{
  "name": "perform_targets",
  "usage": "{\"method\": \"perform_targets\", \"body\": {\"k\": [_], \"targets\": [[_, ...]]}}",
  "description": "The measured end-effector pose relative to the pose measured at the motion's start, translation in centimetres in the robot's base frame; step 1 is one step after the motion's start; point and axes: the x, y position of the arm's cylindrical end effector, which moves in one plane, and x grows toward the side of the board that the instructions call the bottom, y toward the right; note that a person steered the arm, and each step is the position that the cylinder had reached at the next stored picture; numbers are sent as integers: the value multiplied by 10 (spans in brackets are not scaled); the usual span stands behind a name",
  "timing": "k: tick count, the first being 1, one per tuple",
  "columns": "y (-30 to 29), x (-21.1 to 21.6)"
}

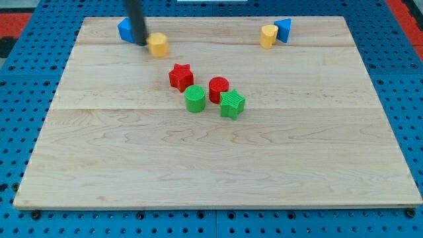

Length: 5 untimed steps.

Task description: Move the yellow blocks diagonally top right to the red circle

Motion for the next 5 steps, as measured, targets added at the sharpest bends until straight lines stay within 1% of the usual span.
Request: {"method": "perform_targets", "body": {"k": [1, 2, 3, 4, 5], "targets": [[-10, 21], [7, 44], [86, 16], [144, 10], [103, 38]]}}
